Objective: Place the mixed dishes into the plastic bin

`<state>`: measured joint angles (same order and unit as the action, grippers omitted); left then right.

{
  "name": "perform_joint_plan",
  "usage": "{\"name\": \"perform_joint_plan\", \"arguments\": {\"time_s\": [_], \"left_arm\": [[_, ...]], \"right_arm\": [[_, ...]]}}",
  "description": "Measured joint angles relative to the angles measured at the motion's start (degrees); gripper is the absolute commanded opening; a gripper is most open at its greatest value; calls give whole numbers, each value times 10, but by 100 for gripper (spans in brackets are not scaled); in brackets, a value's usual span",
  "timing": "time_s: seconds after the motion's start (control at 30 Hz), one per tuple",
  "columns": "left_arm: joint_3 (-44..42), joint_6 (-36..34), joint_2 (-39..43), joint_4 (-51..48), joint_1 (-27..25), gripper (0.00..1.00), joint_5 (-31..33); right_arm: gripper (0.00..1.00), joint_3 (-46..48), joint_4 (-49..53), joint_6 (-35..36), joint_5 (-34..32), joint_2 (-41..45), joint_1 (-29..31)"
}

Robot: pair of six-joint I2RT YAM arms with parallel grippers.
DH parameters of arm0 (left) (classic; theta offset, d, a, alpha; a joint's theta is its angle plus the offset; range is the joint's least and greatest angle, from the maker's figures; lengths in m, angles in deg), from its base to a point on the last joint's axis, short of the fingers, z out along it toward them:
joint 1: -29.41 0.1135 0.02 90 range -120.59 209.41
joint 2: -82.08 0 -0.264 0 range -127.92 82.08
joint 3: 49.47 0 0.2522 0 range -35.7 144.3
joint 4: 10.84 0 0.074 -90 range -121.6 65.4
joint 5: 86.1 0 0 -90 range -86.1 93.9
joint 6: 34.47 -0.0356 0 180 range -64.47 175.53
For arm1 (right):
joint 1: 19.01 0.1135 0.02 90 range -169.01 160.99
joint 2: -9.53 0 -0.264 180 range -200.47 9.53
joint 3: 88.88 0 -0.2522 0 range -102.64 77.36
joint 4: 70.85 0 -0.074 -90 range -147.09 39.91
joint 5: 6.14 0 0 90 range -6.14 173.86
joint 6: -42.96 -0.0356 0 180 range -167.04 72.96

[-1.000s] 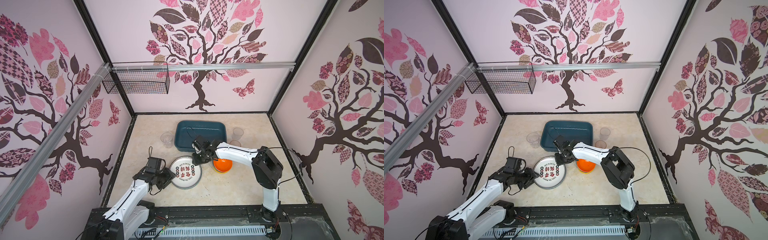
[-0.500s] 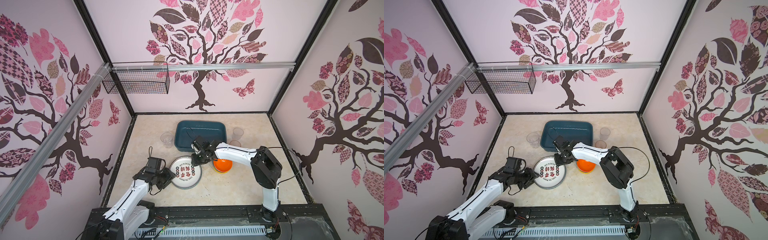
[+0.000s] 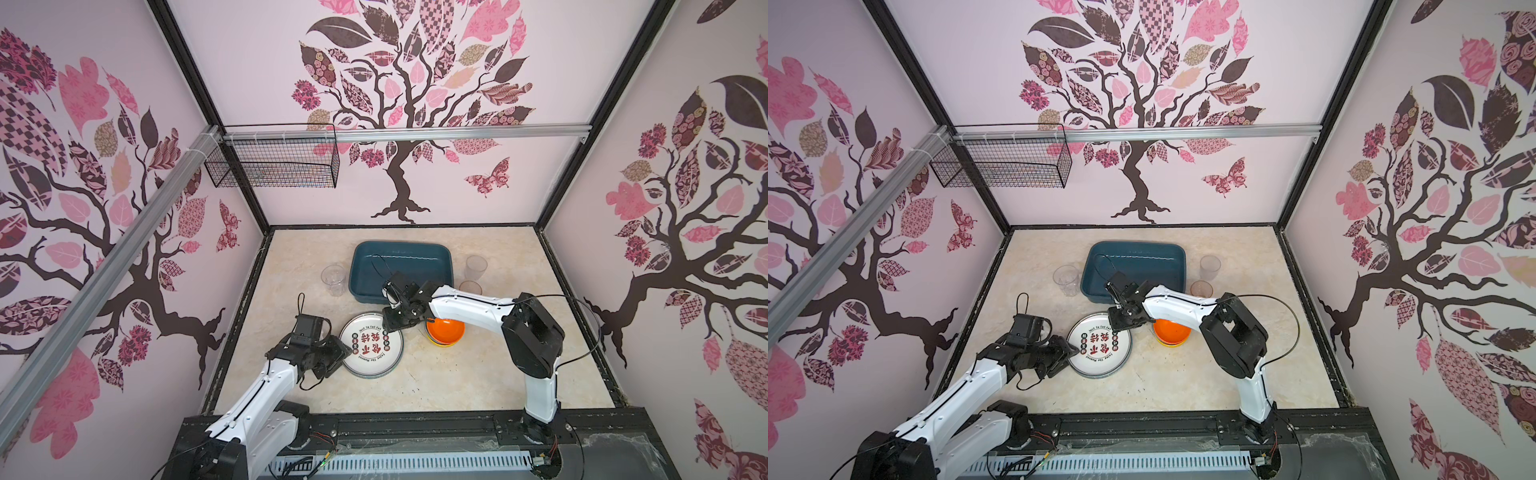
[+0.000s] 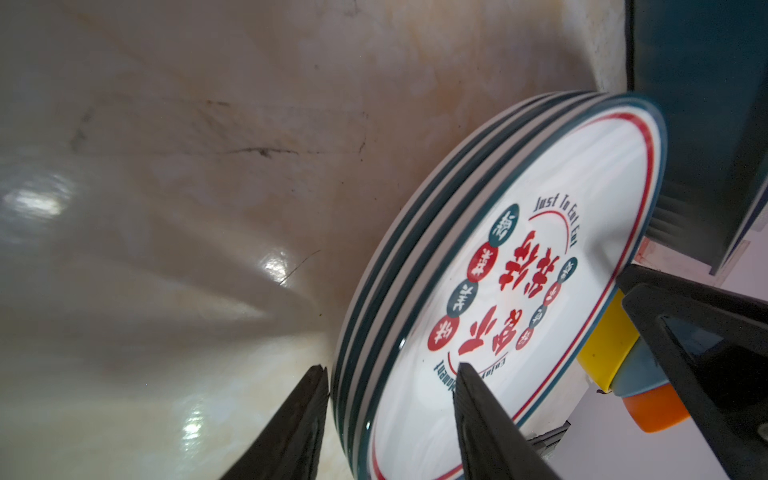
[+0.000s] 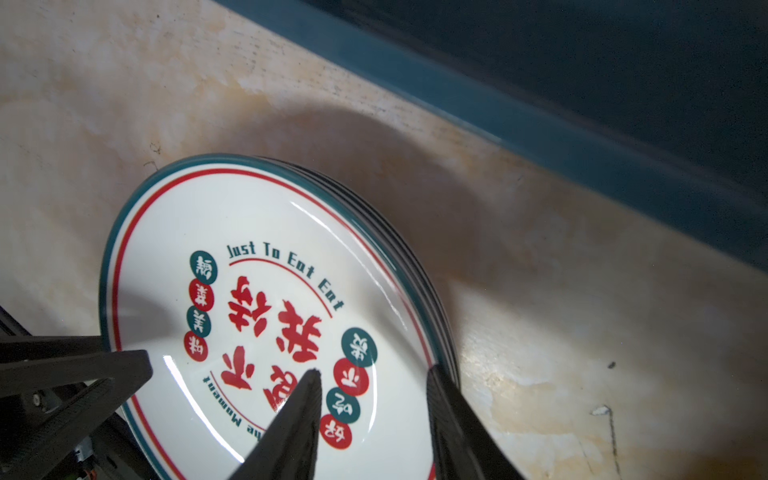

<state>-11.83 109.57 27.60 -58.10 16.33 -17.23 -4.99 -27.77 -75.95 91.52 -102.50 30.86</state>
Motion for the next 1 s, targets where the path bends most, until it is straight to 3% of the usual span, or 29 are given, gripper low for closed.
{"name": "perform_joint_plan", "arguments": {"time_s": [0.47,1.0], "left_arm": [[-2,0,-5,5,0,50,0],[-3,0,-3,8,0,50,0]], "right_arm": [[47,5,0,-2,-15,49,0],[49,7,-10,-2,-18,17,0]]}}
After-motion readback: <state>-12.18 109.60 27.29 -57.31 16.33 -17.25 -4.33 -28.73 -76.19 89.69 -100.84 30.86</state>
